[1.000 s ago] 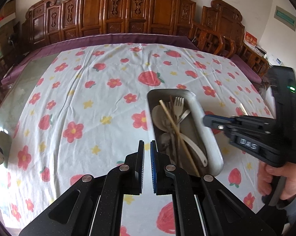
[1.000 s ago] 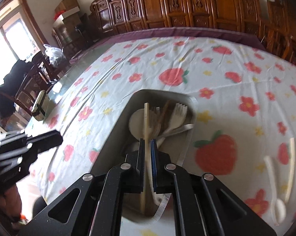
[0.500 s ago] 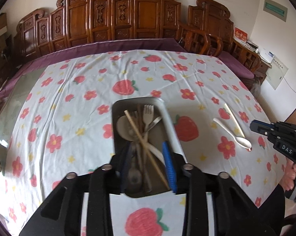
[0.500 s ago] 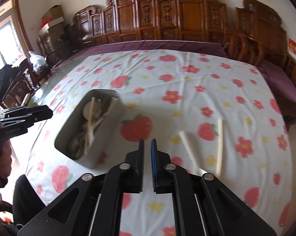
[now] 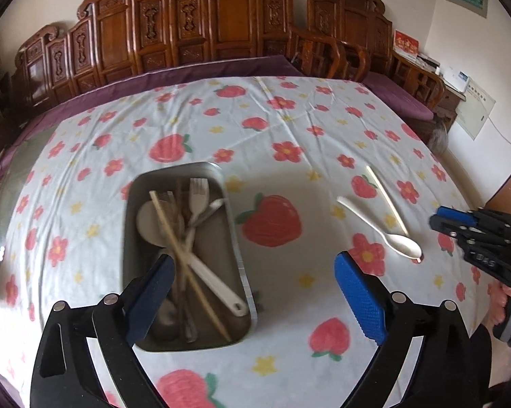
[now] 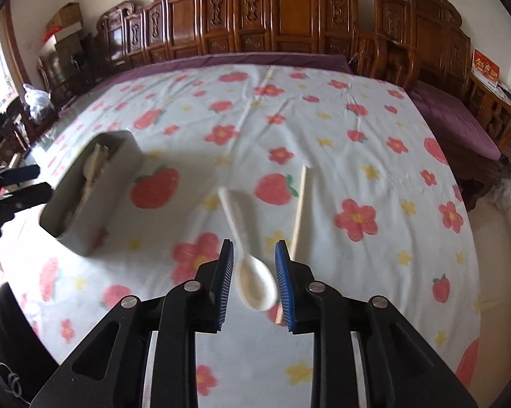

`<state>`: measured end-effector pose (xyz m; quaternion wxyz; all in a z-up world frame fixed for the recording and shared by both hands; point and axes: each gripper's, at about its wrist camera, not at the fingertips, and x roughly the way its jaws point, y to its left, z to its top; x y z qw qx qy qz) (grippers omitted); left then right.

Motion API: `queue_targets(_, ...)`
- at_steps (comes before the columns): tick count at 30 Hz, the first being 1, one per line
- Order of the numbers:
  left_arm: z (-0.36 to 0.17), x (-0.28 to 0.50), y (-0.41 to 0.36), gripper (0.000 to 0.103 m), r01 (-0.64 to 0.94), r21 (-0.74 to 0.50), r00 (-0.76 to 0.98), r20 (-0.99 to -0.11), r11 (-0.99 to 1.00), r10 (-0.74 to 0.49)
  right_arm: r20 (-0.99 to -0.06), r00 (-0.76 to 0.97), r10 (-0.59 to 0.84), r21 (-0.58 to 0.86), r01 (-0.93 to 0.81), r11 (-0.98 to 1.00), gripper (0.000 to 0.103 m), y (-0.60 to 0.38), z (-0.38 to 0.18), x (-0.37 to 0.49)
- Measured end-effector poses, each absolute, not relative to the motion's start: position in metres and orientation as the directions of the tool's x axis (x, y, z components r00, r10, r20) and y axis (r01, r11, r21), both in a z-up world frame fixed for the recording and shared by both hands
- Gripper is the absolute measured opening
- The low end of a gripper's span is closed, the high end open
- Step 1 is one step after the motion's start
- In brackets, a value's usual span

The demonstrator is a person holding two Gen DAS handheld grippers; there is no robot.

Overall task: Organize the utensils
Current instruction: 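Grasp the remaining bamboo chopstick from the sheet with the right gripper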

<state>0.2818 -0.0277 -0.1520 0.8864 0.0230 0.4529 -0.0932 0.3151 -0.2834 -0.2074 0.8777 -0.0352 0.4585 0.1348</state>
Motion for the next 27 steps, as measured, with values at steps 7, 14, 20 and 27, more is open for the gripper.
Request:
queue_targets(7, -0.162, 0.285, -0.059, 0.091, 0.208, -0.029, 0.556, -0.818, 0.978, -0.143, -0.856, 0.489, 0.167, 0.032, -0.272, 0.962, 0.027, -0.289, -0.243, 0.352)
queue_targets(14, -0.172, 0.284, -0.068, 0.091, 0.203, -0.024, 0.540, -0.831, 0.979, -0.132, -0.889, 0.443, 0.115, -0.009, -0.267, 0.964, 0.027, -0.287, -0.269, 0.385)
queue_targets(20, -0.177, 0.284, -0.067, 0.091, 0.191, -0.028, 0.530, -0.838, 0.981, -0.127, -0.896, 0.432, 0.101, -0.015, -0.257, 0.966, 0.027, -0.287, -0.276, 0.390)
queue_targets(27, -0.183, 0.287, -0.072, 0.091, 0.195, -0.040, 0.514, -0.847, 0.980, -0.136, -0.902, 0.421, 0.093, -0.006, -0.228, 0.974, 0.006, -0.297, -0.276, 0.385)
